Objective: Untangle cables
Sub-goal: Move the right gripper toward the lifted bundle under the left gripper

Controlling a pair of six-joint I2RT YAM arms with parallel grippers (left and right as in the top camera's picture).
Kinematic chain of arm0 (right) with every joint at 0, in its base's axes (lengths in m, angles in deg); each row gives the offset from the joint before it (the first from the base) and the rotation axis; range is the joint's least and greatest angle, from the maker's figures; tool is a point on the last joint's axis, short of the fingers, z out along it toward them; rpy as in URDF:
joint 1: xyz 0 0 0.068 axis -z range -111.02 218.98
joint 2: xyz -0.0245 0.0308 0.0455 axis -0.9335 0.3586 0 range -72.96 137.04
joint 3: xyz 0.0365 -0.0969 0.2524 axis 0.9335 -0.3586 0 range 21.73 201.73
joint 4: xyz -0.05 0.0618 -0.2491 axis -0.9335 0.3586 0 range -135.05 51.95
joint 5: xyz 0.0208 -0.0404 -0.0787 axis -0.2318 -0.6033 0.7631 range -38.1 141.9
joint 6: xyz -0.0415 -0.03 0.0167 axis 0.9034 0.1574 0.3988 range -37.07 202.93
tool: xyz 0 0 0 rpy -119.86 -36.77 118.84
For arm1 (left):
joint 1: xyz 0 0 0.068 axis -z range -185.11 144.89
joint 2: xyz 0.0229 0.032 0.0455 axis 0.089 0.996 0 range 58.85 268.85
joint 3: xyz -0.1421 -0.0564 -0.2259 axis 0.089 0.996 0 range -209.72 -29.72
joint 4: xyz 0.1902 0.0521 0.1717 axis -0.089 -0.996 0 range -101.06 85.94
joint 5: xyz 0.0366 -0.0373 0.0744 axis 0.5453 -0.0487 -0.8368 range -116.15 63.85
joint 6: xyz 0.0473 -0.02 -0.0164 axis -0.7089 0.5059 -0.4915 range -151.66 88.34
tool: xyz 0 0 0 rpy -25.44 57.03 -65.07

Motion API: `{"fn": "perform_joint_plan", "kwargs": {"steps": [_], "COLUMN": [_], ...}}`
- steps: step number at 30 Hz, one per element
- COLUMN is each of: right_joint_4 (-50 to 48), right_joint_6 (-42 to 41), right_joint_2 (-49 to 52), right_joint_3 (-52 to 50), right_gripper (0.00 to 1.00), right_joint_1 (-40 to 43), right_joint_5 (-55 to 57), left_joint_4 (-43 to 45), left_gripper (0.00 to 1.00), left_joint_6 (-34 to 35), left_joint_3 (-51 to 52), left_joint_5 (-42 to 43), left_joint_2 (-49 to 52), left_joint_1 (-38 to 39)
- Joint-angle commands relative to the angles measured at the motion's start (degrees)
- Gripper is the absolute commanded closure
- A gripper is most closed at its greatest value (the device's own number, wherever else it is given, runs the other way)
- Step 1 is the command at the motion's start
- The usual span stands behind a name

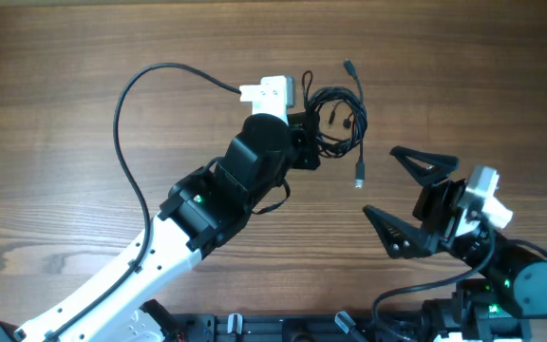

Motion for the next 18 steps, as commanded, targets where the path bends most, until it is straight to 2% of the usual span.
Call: {"fn": "perform_joint_plan", "kwargs": {"steps": [1, 3, 8, 11, 18], "right_joint_4": [-1.7, -1.8, -2.8, -3.7, -5.0], "right_joint_6": [-13.2, -14.1, -13.9, -7.7, -8.5], "right_joint_2": [1.5, 2.0, 3.8, 6.3, 13.4], "right_joint_3": [0.8, 0.8, 0.8, 0.8, 0.8], "right_gripper": [0.0, 0.0, 0.0, 0.0, 0.0], "right_joint_1": [-0.1, -0.1, -0.1, -0.1, -0.1], "right_joint_5": [1.1, 1.0, -0.9, -6.1, -6.3], "left_joint_4": [0.3, 0.4, 0.7, 1.8, 2.8], "left_gripper": [0.96, 0.96, 0.96, 0.96, 0.96], "left_joint_6": [12.5, 15.2, 15.2, 14.5, 14.5], "left_joint_3": [-0.3, -0.3, -0.3, -0.3, -0.3], "left_joint_5": [-0.7, -0.7, -1.9, -2.4, -1.8], "left_joint_2": [-0.9, -0.9, -0.9, -0.9, -0.9], "left_joint_1": [0.3, 1.0, 3.2, 3.6, 3.8]}}
